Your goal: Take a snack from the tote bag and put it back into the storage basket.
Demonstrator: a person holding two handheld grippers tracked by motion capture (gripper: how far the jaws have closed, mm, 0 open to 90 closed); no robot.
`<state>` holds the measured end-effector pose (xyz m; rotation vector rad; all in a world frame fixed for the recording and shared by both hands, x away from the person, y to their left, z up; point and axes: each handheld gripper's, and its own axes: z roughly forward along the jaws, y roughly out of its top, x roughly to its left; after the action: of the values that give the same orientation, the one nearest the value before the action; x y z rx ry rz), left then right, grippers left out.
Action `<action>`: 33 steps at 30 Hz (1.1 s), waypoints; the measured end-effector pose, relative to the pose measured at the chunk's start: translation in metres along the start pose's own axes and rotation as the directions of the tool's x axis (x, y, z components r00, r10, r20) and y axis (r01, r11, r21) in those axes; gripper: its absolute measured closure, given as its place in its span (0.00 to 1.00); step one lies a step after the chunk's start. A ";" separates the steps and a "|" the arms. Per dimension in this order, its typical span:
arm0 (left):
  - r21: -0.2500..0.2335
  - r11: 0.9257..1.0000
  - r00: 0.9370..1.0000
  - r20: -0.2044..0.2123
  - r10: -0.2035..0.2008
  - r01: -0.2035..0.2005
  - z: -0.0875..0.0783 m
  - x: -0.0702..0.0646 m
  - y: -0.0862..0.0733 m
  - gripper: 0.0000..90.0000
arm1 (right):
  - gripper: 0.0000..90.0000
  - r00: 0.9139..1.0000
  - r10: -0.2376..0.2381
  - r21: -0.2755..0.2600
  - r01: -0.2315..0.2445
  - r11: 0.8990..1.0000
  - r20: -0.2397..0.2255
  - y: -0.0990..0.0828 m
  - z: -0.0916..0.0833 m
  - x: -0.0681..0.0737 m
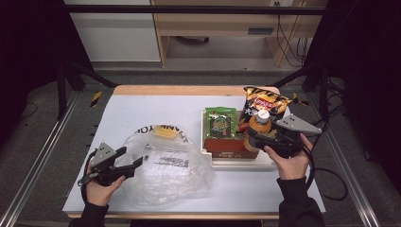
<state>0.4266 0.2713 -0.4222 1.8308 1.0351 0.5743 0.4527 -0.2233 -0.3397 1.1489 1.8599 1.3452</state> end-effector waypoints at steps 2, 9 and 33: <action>0.000 1.000 1.000 -0.001 0.000 0.000 0.000 0.000 0.000 0.25 | 0.34 1.000 0.003 0.004 -0.003 1.000 0.008 -0.003 -0.002 -0.006; 0.001 1.000 1.000 -0.001 0.000 0.000 0.000 0.000 0.000 0.25 | 0.34 0.999 0.019 0.003 -0.019 1.000 0.032 -0.009 -0.007 -0.023; 0.004 1.000 1.000 -0.001 0.003 -0.003 0.002 -0.001 -0.001 0.25 | 0.34 0.995 0.053 0.062 -0.058 0.996 0.081 -0.044 0.001 -0.062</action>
<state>0.4271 0.2697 -0.4235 1.8361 1.0357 0.5753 0.4691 -0.2829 -0.3844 1.2770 1.8383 1.2590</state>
